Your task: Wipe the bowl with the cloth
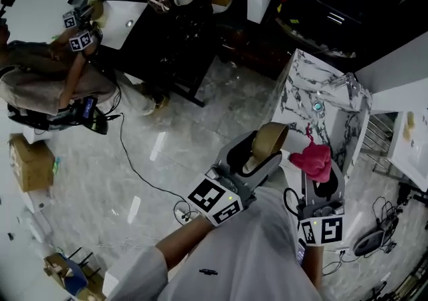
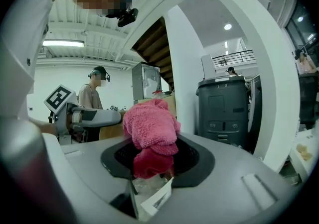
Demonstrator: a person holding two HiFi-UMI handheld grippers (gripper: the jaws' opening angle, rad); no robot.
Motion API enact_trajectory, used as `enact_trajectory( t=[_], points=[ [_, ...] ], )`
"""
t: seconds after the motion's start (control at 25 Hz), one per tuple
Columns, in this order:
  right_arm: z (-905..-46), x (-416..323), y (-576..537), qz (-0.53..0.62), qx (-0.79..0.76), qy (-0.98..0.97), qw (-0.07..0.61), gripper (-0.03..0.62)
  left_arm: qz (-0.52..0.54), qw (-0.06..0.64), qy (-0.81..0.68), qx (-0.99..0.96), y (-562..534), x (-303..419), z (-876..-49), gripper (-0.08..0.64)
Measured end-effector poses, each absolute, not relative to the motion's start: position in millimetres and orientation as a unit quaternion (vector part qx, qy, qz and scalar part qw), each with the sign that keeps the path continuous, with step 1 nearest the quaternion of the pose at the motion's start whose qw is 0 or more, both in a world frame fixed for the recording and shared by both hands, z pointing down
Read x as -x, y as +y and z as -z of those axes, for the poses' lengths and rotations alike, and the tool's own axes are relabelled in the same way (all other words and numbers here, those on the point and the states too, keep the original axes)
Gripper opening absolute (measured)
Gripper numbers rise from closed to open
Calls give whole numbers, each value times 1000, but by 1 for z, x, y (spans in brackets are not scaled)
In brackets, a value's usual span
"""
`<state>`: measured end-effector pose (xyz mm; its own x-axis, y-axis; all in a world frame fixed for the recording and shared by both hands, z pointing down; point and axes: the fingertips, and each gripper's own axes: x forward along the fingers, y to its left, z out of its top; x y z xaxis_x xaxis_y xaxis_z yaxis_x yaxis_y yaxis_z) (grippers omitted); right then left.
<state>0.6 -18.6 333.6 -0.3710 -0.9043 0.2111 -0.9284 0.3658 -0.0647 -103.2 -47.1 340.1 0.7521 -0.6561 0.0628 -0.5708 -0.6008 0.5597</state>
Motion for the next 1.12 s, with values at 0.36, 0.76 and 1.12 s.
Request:
enact_trajectory(
  t=[0.36,0.76,1.12],
  points=[
    [-317,-1,-60,-69,-472,-877,54,160,86,277,-413,-863,-65,95,-328,287],
    [-341,-22,-68,-85,-376,-921,54,161,91,260,-443,-853,-74,54,-329,287],
    [-356,-49,-62,-63,-363,-924,100,161,87,263,-444,-852,-62,23,-332,287]
  ],
)
